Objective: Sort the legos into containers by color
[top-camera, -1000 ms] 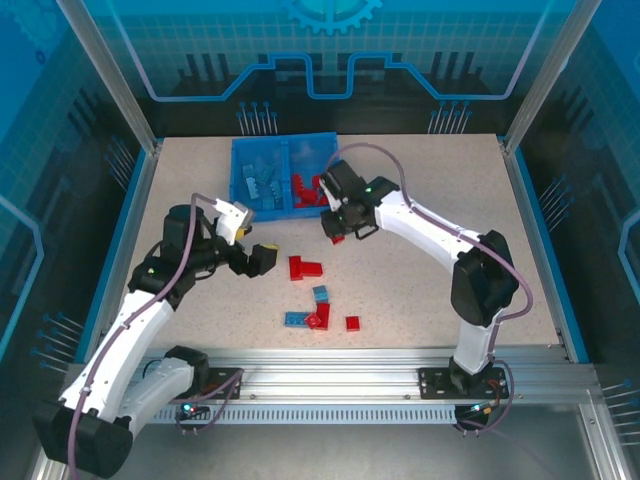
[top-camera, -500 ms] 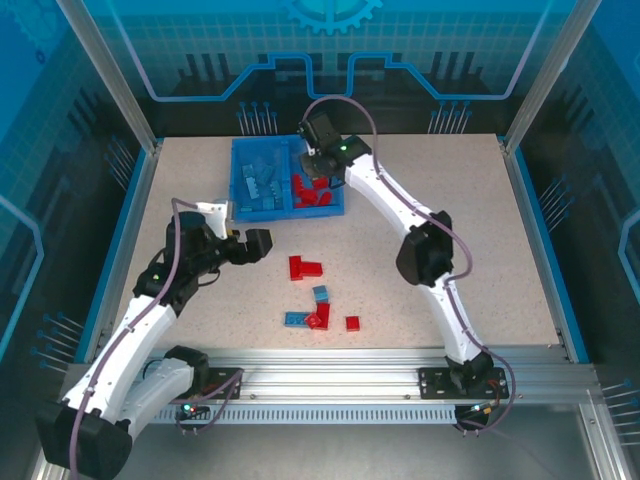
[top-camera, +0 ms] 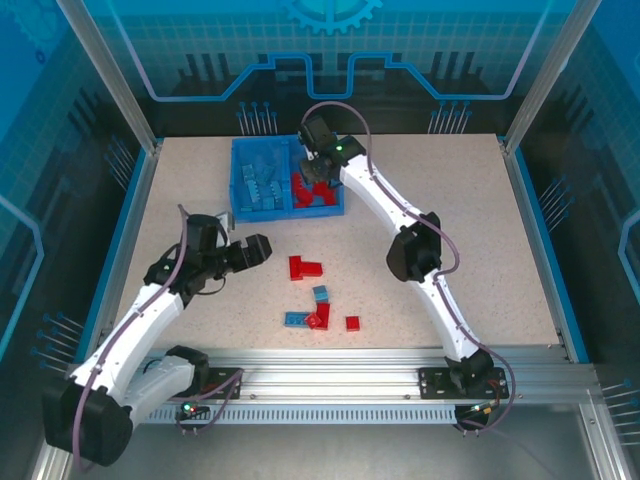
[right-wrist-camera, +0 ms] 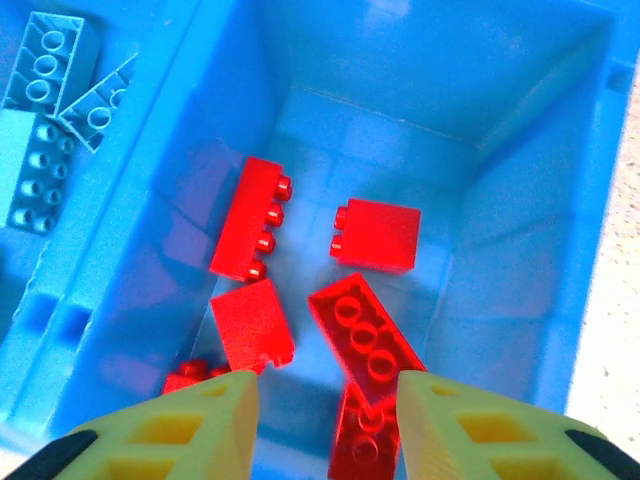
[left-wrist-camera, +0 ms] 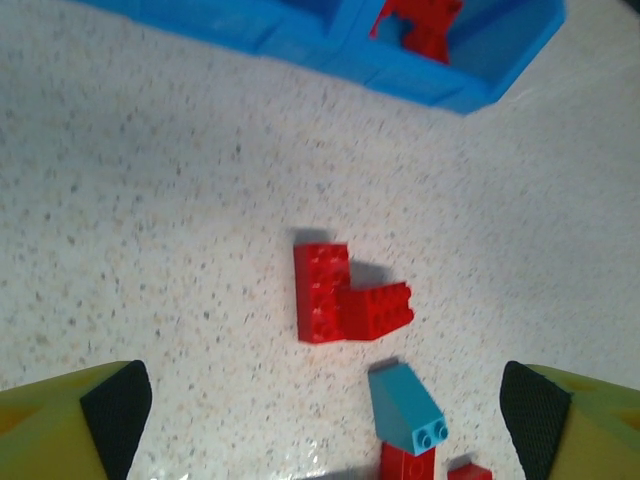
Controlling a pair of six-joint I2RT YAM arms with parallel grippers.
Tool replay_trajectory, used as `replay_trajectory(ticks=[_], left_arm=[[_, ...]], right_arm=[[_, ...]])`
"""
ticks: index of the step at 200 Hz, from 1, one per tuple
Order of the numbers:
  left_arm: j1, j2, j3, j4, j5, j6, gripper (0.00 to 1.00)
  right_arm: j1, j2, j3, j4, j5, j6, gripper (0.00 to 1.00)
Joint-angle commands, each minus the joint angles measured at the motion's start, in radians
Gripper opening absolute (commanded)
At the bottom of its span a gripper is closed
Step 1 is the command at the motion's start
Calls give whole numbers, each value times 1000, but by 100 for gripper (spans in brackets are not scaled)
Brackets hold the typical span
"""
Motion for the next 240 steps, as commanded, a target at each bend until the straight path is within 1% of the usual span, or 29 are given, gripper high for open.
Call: replay_trajectory(ticks=[1,11,31,50,74,101,124,158,172,189,198,221,240], left_arm=[[-57,37,37,-54,-8,-49,93],[-97,64,37,-50,-17,-55,92],[-200,124,48,-50,-69,-58,93],[-273,177,55,-42,-98,-62,89],[-363,221,60,-33,-113,-19,88],[-469,258,58,-38,-118,38,88],[-524,283,62,17,-115,39,88],[-553,396,133,68,-119,61,89],[-555,459,169,66,-129,27,91],[-555,537,206,72,-125,-23,90],[-555,573,233,48,-130,-36,90],[-555,649,301,-52,-190,-67,90],[-553,698,343,-110,-206,-85,90]], right_arm=[[1,-213,-86,-81,-46,21,41],[0,-307,-206,-57,-78,24,42],[1,-499,-451,7,-161,7,47],[4,-661,-650,49,-227,-10,51],[8,-819,-861,78,-242,-15,57],[6,-922,-1024,84,-221,6,61],[6,-952,-1074,71,-218,17,62],[6,-936,-1074,53,-227,18,62],[5,-928,-1069,56,-227,16,63],[4,-920,-1057,55,-226,16,63],[3,-919,-1053,54,-224,18,63],[3,-922,-1054,52,-218,21,63],[3,-929,-1063,51,-211,20,64]])
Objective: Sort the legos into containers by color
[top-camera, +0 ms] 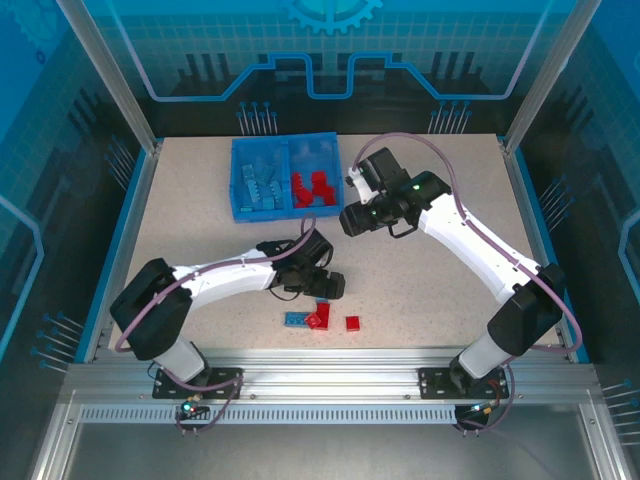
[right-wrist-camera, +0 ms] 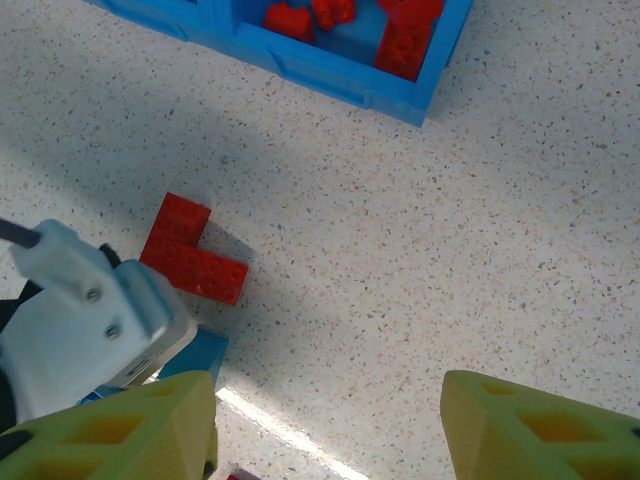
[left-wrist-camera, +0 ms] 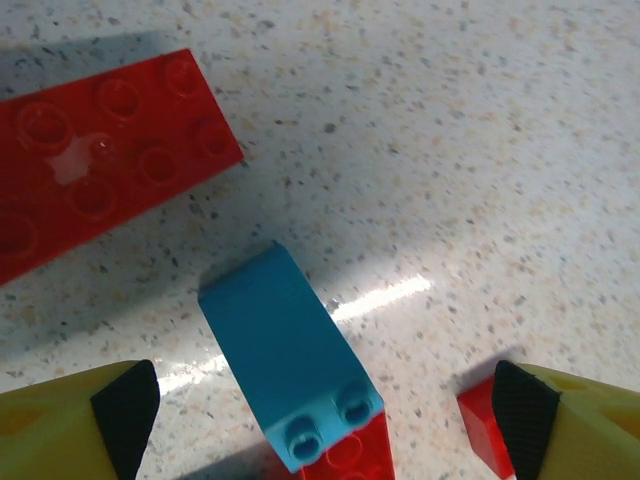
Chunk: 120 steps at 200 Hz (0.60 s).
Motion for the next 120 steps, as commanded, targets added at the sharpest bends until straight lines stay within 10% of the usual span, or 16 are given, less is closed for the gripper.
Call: replay_trajectory(ticks=[1,120], left_arm=[[-4,48,66,-114,-52,-48,90],[-2,188,149,-251,13,-64,49]], right_arm=[[2,-2,15,-10,-5,11,64],[-3,-18,-2,-20,7,18,64]])
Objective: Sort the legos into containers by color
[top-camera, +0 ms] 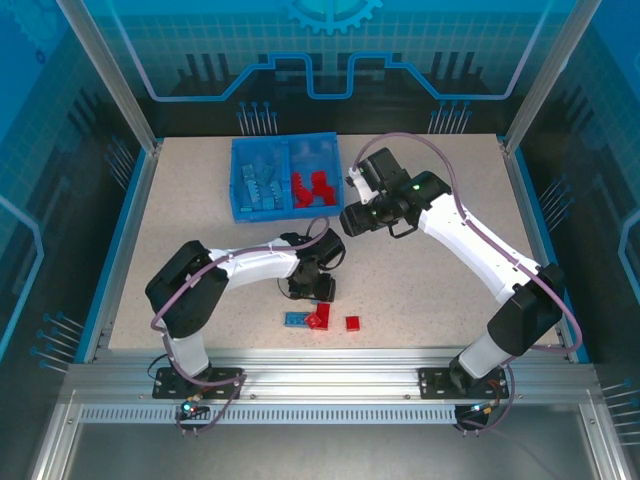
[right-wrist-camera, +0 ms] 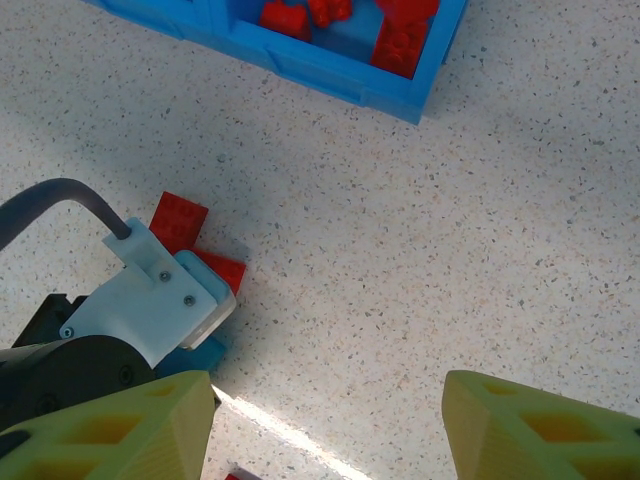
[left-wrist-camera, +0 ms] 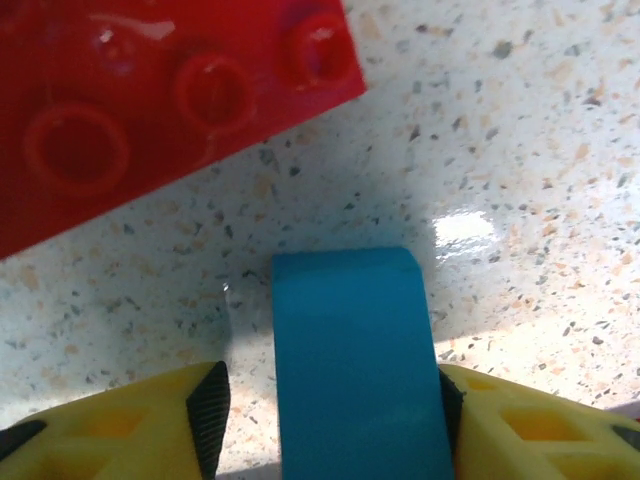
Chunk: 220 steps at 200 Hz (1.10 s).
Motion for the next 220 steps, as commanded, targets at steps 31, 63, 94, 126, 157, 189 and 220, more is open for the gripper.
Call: replay_trajectory(ticks=[31,63,94,126,157,189,220], left_arm=[[13,-48,-15,-23,-12,-8,39],[55,-160,8,-17,-37,15,33],[132,-266,92,-51,-135,82,32],[277,-292,159,-4,-232,178,31],[406,-201,252,64,-313,262,31],[502,-55,377,66,-313,284,31],[553,90,494,56,-302,286,31]], right_arm=[[-2,-37,-27,-14,-19,12,64],[-1,-82,-78,34,-140,-13,65],[1,-103,-87,57,-129,7,66],[1,-93,-82,82,-106,30,66],[1,-57,-52,54,-63,51,66],[1,-45,-30,16,-21,59,66],[1,-77,-60,21,-16,78,67]])
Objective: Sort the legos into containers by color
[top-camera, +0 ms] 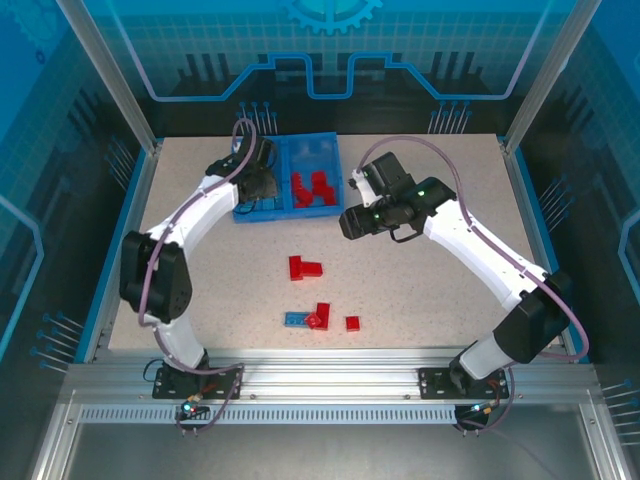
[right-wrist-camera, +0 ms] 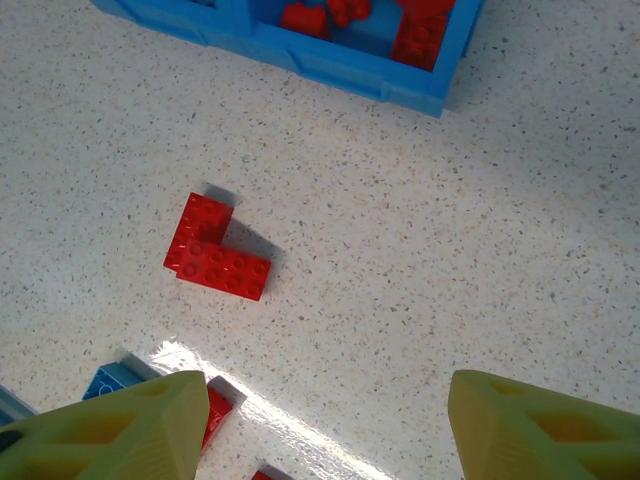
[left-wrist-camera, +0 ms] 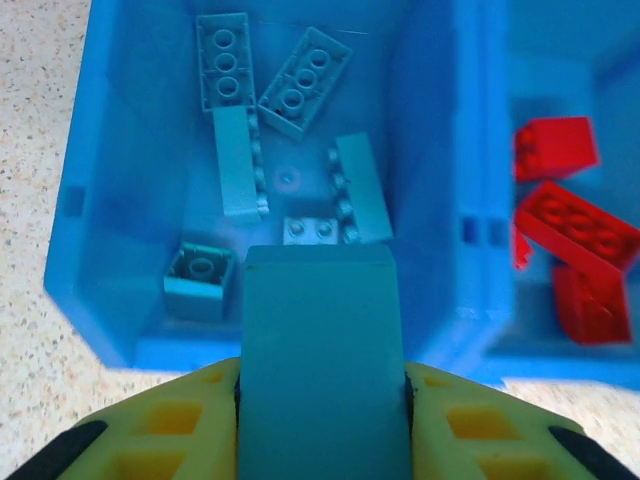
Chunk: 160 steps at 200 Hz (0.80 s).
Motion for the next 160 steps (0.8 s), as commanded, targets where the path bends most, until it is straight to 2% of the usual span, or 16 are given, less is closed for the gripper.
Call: replay_trajectory(ticks=[1,28,61,93,129,160], left_arm=[[31,88,95,-6,-13,38,31],[45,188,204,-40,4,59,38],[47,238,287,-72,10,74,52],[47,219,331,-86,25,88,55],[46,81,320,-91,117,88,54],[39,-149,154,-2,281,161,56]], right_arm=[[1,-29,-1,-19,21,28,67],[1,-45,-5,-30,27,33,67],[1,-63,-2,-45,22,40,67],[1,-76,-9,-43,27,42,67],[3,-71,-30,-30,-4,41,68],[25,-70,-63,7,-53,24,74]])
